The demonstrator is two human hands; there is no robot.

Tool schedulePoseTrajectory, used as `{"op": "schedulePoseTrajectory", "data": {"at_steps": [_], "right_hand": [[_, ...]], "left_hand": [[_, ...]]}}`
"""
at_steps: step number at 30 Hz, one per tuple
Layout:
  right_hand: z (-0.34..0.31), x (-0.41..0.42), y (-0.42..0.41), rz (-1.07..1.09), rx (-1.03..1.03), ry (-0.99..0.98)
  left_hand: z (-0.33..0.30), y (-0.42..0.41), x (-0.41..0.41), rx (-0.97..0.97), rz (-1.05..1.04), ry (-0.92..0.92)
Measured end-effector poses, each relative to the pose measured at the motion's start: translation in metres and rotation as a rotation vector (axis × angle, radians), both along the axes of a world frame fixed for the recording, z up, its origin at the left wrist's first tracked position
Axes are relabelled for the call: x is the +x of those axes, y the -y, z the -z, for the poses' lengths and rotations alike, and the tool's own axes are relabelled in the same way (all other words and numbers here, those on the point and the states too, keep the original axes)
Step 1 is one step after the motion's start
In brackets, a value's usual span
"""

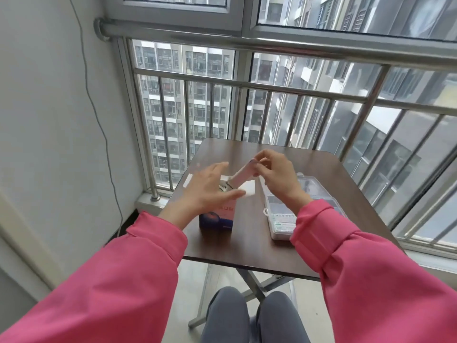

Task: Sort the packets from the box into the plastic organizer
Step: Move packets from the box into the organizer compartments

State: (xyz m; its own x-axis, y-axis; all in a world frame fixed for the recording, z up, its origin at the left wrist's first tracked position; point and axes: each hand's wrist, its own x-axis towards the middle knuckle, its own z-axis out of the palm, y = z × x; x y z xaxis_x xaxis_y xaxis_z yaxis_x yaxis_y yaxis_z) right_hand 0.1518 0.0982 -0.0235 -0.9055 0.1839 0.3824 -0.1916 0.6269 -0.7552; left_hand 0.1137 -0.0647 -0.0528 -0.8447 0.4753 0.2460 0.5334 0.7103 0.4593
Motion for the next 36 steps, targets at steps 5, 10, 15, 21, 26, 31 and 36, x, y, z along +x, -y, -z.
{"op": "schedulePoseTrajectory", "data": {"at_steps": [5,10,15,21,26,31,36], "right_hand": [[-0.012,0.025,-0.020,-0.109,-0.322,0.014],[-0.003,0.047,-0.047,-0.114,-0.416,0.025],[0.008,0.064,-0.071,-0.056,-0.468,0.088],[0.021,0.074,-0.094,-0.084,-0.636,0.152],[0.031,0.073,-0.111,-0.082,-0.835,0.152],[0.041,0.073,-0.128,-0.079,-0.915,0.140],[0.053,0.074,-0.139,-0.059,-0.534,0.221]], "left_hand": [[-0.021,-0.029,0.025,0.447,0.245,0.281],[-0.019,-0.053,0.041,0.683,0.329,0.698],[-0.004,-0.073,0.049,0.791,0.284,0.800],[0.012,-0.098,0.052,0.885,0.145,0.737],[0.019,-0.114,0.052,0.966,0.097,0.744],[0.025,-0.120,0.048,1.012,-0.001,0.739],[0.031,-0.124,0.049,0.927,0.021,0.670]]}}
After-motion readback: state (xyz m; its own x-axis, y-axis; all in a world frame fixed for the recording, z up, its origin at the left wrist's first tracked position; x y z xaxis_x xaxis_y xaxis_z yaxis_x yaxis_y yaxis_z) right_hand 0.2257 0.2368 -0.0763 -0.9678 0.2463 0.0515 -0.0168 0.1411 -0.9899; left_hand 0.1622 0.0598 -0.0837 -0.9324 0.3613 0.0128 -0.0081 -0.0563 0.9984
